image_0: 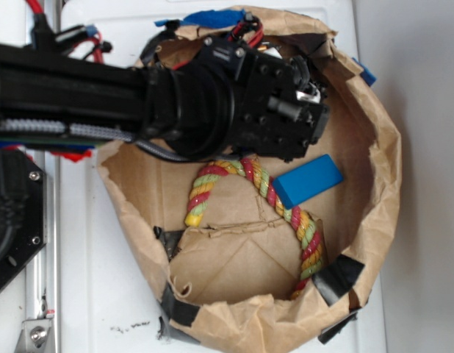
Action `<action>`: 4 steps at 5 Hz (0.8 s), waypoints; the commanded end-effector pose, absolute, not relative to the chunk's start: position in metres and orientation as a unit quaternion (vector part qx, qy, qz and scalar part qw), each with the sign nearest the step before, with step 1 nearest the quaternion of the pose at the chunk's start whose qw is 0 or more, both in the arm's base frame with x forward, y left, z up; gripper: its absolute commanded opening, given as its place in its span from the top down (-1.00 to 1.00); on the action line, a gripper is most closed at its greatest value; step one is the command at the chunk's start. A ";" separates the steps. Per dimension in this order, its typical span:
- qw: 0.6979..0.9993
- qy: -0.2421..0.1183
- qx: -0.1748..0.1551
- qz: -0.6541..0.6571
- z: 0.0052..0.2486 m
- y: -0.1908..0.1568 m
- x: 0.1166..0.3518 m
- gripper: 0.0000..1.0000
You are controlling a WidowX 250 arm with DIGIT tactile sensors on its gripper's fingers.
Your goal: Grab the blue ball.
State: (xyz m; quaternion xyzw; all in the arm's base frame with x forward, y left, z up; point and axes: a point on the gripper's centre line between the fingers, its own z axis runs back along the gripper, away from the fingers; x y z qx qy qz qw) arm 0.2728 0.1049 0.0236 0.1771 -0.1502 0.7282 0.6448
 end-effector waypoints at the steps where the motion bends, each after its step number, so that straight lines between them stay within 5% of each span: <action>1: 0.640 -0.166 0.159 0.733 0.038 0.107 0.270 1.00; 3: 0.642 -0.174 0.158 0.730 0.040 0.108 0.274 1.00; 4: 0.668 -0.179 0.137 0.709 0.044 0.108 0.280 1.00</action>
